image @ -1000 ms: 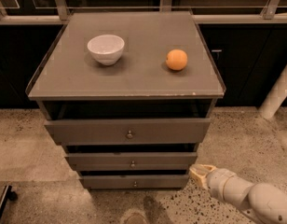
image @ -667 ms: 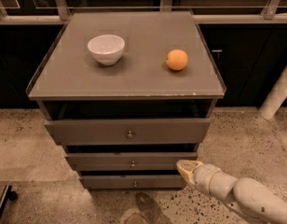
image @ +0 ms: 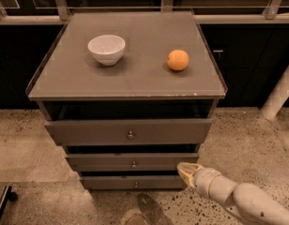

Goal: Open middle drawer

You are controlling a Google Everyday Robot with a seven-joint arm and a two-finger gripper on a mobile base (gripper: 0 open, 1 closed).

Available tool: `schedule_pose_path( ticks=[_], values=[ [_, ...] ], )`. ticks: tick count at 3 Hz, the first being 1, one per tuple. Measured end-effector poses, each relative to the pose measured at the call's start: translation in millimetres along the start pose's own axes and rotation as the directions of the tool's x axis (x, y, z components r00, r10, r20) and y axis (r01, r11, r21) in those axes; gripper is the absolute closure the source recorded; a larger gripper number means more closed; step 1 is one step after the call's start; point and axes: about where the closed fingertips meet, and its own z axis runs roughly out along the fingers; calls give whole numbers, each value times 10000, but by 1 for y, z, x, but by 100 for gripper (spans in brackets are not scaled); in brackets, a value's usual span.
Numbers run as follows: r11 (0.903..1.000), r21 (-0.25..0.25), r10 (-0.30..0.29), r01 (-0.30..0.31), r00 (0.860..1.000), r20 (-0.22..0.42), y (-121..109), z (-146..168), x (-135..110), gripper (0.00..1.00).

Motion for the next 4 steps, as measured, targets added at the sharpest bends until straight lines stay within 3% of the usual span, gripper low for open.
schedule_pose_path(
  ticks=[2,4],
  values=[
    [9998,55,-220,216,9944,1029,-11,54,12,100],
    [9989,274,-425,387,9868,1560,-29,99,4,100]
  ],
)
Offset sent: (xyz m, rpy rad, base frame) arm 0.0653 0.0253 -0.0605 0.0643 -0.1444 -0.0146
